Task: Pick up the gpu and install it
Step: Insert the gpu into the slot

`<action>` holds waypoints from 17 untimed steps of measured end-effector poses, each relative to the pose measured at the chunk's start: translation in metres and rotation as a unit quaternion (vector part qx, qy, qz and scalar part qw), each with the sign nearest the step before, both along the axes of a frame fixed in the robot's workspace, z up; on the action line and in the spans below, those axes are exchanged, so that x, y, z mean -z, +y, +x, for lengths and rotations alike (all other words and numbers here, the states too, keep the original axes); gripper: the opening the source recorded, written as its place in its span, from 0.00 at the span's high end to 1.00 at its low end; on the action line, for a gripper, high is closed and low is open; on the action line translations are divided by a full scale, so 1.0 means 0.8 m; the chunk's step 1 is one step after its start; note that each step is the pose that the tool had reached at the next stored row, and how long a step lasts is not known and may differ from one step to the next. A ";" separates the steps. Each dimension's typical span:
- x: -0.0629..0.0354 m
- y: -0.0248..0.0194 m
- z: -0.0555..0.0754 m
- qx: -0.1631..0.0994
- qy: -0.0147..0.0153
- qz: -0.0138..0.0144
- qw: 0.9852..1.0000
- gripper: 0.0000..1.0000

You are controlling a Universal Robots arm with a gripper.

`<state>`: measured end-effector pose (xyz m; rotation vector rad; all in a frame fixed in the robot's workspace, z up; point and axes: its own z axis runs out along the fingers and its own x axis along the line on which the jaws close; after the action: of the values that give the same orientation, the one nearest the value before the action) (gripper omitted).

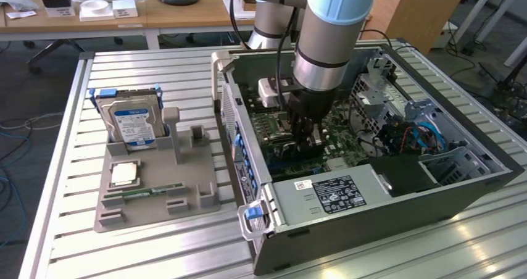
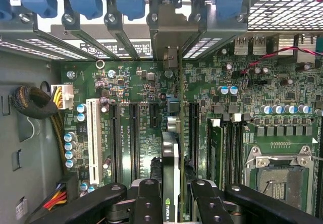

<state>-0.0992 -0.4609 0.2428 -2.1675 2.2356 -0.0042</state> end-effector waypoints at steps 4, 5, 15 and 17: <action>0.000 0.0000 0.000 0.000 0.000 0.000 1.000 0.73; 0.000 0.0000 0.000 0.000 0.000 0.000 1.000 0.73; 0.000 0.0001 0.000 0.000 0.000 0.000 1.000 0.66; 0.000 0.0001 0.000 0.000 0.000 0.000 1.000 0.60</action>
<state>-0.0992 -0.4609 0.2425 -2.1672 2.2356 -0.0040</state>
